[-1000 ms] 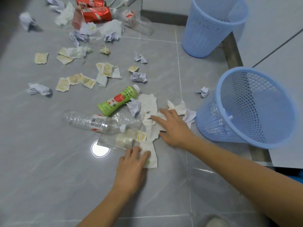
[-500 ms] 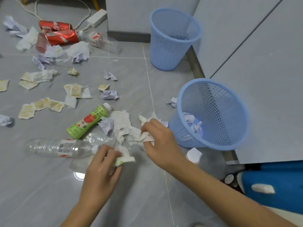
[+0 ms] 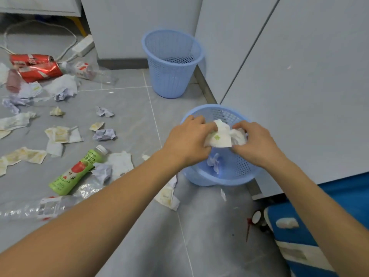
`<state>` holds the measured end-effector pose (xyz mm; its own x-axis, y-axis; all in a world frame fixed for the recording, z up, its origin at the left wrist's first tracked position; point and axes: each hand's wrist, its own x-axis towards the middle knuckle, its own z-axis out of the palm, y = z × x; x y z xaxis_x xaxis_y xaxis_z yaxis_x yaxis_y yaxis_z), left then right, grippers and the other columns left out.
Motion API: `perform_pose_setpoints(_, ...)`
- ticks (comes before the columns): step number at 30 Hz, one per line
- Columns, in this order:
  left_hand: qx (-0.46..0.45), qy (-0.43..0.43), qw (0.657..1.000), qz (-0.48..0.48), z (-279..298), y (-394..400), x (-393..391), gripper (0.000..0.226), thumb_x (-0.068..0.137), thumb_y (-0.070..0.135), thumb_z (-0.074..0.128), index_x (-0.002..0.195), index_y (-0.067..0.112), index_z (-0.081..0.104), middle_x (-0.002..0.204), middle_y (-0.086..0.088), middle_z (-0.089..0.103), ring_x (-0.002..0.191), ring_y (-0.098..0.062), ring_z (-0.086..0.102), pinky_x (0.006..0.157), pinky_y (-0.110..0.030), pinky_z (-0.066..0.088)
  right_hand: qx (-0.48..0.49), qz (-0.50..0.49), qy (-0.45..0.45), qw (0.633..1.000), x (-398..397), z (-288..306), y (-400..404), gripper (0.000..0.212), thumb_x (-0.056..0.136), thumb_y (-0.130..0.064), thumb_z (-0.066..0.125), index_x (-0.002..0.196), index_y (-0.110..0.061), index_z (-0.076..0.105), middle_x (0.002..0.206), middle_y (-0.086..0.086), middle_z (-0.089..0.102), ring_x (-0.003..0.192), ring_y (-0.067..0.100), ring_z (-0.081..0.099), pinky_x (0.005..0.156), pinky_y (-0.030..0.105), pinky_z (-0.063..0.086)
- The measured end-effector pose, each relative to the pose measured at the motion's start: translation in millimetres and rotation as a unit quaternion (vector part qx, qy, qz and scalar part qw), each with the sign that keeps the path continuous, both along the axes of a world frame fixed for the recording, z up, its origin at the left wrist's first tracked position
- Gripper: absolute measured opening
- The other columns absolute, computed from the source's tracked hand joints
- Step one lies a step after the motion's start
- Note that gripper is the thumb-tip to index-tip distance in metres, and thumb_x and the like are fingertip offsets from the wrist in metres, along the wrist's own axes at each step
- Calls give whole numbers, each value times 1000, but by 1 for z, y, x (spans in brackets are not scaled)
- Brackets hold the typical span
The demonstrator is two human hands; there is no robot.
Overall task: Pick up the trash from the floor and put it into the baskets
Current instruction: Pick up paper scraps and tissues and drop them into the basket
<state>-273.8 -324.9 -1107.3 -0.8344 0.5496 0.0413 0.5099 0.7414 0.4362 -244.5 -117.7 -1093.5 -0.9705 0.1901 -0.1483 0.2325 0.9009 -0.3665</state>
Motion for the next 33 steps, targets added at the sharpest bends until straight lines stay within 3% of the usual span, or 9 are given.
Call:
perform_pose_setpoints(2, -49, -7, 999, -22, 5, 1, 1, 70, 81, 52, 66, 146, 42, 42, 133, 5, 57, 126, -25, 48, 89, -43, 49, 10, 10, -31, 999, 7, 6, 1, 56, 75, -33, 80, 128, -34, 61, 124, 3, 60, 110, 26, 63, 91, 39, 51)
perform_pose_setpoints(5, -35, 5, 999, -41, 13, -15, 11, 83, 77, 70, 64, 151, 45, 36, 140, 10, 57, 133, -21, 47, 100, -47, 46, 7, 12, 66, 998, 19, 17, -3, 40, 81, -26, 77, 119, -34, 66, 119, 0, 62, 107, 23, 64, 90, 39, 51)
perform_pose_setpoints(11, 179, 61, 971, 149, -14, -89, 30, 16, 93, 36, 58, 107, 29, 62, 91, 13, 63, 94, -14, 58, 74, -41, 52, -171, 112, 259, 944, 28, 36, -90, 14, 88, -4, 66, 91, -16, 71, 88, -7, 70, 84, 10, 66, 70, 22, 51)
perform_pose_setpoints(15, 128, -9, 957, 258, -74, -143, 74, 9, 93, 36, 58, 100, 32, 59, 87, 13, 59, 90, -14, 59, 69, -39, 52, -232, 286, 139, 919, 31, -29, -174, 14, 90, -7, 61, 96, -17, 67, 93, -5, 63, 87, 12, 61, 72, 33, 52)
perform_pose_setpoints(19, -19, -94, 968, 232, -136, -166, 133, 44, 83, 49, 50, 122, 32, 60, 116, 7, 60, 112, -25, 57, 82, -42, 54, -67, 323, -3, 944, 19, -126, -194, 53, 81, -11, 59, 130, -29, 54, 138, -4, 44, 130, 23, 42, 97, 49, 50)
perform_pose_setpoints(21, -72, -107, 970, 207, -156, -171, 150, 57, 73, 43, 59, 128, 30, 59, 129, -2, 58, 116, -31, 58, 86, -43, 56, 14, 301, -55, 952, 6, -150, -193, 78, 76, -7, 61, 145, -35, 39, 157, 4, 25, 145, 35, 23, 106, 56, 45)
perform_pose_setpoints(25, -129, -109, 963, 209, -182, -174, 161, 89, 44, 25, 76, 132, 28, 60, 143, -16, 54, 127, -44, 54, 96, -52, 53, 138, 271, -176, 936, -15, -178, -189, 101, 80, -13, 70, 156, -43, 9, 166, 4, -7, 153, 46, -4, 111, 63, 36)
perform_pose_setpoints(29, -180, -139, 947, 226, -192, -181, 160, 96, 39, 20, 81, 131, 29, 55, 145, -14, 49, 127, -45, 50, 86, -49, 54, 213, 279, -136, 927, -18, -192, -181, 81, 83, -18, 70, 148, -34, 25, 150, 11, 23, 128, 41, 39, 94, 50, 47)
perform_pose_setpoints(33, -192, -117, 948, 224, -200, -191, 162, 75, 51, 11, 82, 120, 29, 58, 134, -7, 52, 119, -37, 51, 69, -42, 52, 227, 322, -48, 918, -7, -200, -167, 60, 82, -20, 72, 135, -24, 44, 129, 11, 47, 109, 36, 52, 81, 44, 46)
